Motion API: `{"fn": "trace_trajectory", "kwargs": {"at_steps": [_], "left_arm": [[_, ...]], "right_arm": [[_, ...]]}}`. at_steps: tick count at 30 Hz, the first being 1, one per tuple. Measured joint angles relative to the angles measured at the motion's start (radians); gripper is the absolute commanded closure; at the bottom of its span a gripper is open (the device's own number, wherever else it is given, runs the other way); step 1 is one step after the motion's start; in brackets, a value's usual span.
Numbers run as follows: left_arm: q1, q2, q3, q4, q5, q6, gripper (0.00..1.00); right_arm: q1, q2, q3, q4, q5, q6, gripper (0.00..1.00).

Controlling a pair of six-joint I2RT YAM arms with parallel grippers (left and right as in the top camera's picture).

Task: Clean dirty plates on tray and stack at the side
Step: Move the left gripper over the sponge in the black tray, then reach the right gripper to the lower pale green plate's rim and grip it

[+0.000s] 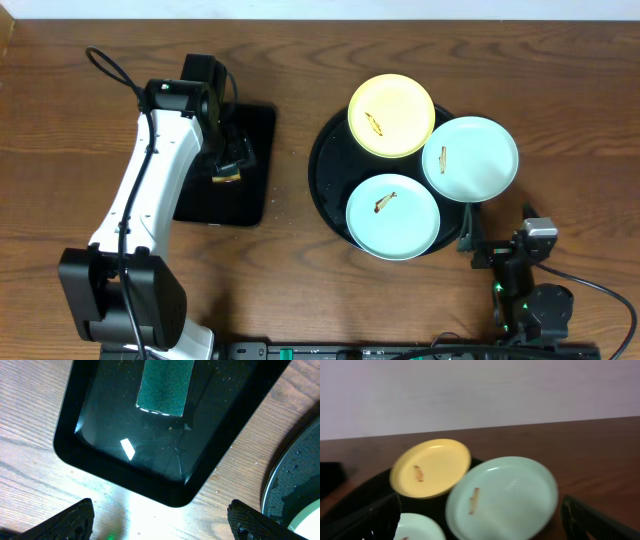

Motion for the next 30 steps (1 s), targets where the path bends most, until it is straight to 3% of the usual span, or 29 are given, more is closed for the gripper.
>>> {"fn": "trace_trajectory", "kwargs": {"at_steps": [3,6,10,13,16,19,22,25,27,28,29,30], "left_arm": [[0.000,0.000,-0.016,0.000,0.000,0.000,0.14],[0.000,0.000,-0.039,0.008,0.000,0.000,0.14],[0.000,0.000,-0.061,0.034,0.000,0.000,0.14],[0.000,0.000,-0.064,0.037,0.001,0.000,0.14],[0.000,0.000,-0.066,0.037,0.003,0.000,0.14],[0.000,0.000,-0.068,0.037,0.004,0.000,0.14],[0.000,0.000,-0.069,0.040,0.004,0.000,0.14],[0.000,0.000,-0.070,0.043,0.004,0.000,0.14],[0.000,0.000,-0.070,0.042,0.003,0.000,0.14],[0.000,0.000,-0.070,0.040,0.003,0.000,0.14],[0.000,0.000,-0.070,0.037,0.003,0.000,0.14],[0.000,0.000,-0.070,0.036,0.003,0.000,0.14]], "right_arm": [[0.000,0.000,0.014,-0.031,-0.087,0.022,0.01],[0.000,0.013,0.102,-0.165,-0.130,0.054,0.01],[0.000,0.142,0.374,-0.362,-0.140,0.074,0.01],[0.000,0.340,0.652,-0.537,-0.145,0.077,0.01],[0.000,0.621,0.965,-0.872,-0.159,0.066,0.01],[0.000,0.869,1.171,-1.142,-0.168,0.043,0.01],[0.000,1.109,1.308,-1.295,-0.195,0.035,0.01],[0.000,1.287,1.373,-1.361,-0.285,0.009,0.47],[0.000,1.368,1.381,-1.383,-0.340,-0.006,0.63],[0.000,1.401,1.380,-1.394,-0.356,-0.005,0.84],[0.000,1.431,1.379,-1.397,-0.367,0.002,0.99],[0.000,1.453,1.378,-1.389,-0.371,0.009,0.99]]}}
